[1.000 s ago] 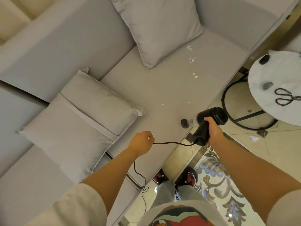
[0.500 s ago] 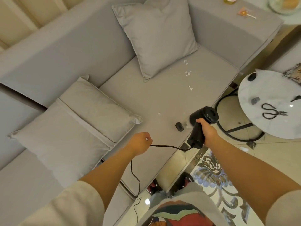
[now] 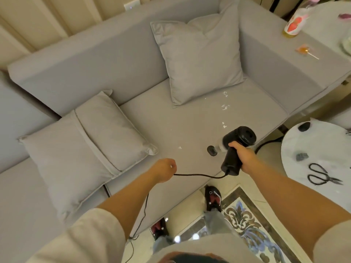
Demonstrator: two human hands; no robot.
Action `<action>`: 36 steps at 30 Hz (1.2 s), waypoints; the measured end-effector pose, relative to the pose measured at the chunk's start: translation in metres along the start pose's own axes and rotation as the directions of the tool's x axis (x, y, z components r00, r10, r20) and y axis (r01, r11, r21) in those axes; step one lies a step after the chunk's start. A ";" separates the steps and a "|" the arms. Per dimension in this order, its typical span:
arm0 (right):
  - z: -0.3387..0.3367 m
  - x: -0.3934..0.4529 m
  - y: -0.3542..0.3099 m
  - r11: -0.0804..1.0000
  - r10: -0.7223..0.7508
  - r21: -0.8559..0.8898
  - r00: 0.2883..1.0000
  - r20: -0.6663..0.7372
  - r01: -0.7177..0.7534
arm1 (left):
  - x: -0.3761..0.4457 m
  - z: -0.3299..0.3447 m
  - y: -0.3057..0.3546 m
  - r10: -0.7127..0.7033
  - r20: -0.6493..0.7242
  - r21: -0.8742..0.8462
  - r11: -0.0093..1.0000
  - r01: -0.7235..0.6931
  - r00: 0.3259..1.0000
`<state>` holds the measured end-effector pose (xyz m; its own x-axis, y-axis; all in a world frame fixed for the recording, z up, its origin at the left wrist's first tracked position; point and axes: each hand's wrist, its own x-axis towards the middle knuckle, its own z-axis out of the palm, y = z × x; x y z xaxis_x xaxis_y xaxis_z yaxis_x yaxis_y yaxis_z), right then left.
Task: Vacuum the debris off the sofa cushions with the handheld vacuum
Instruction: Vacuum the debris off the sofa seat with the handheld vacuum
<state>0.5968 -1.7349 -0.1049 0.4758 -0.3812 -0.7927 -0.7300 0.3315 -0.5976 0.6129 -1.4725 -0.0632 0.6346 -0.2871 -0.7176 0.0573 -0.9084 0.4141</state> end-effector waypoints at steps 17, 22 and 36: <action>-0.036 0.068 -0.019 0.993 0.093 -0.085 0.991 0.096 -0.085 | 0.011 0.047 0.057 -0.239 -0.029 -0.135 0.963 0.233 0.971; -0.032 0.073 -0.013 0.980 0.130 -0.167 0.985 0.112 -0.111 | 0.014 0.046 0.053 -0.254 -0.028 -0.147 0.958 0.248 0.967; 0.002 0.080 -0.026 0.973 0.079 -0.226 0.984 0.160 -0.042 | 0.011 0.039 0.031 -0.293 -0.044 -0.308 0.914 0.266 0.955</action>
<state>0.6545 -1.7723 -0.1527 0.4885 -0.2110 -0.8466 -0.8414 0.1431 -0.5212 0.5912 -1.5155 -0.0803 0.6235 0.0054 -0.7818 0.4582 -0.8128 0.3598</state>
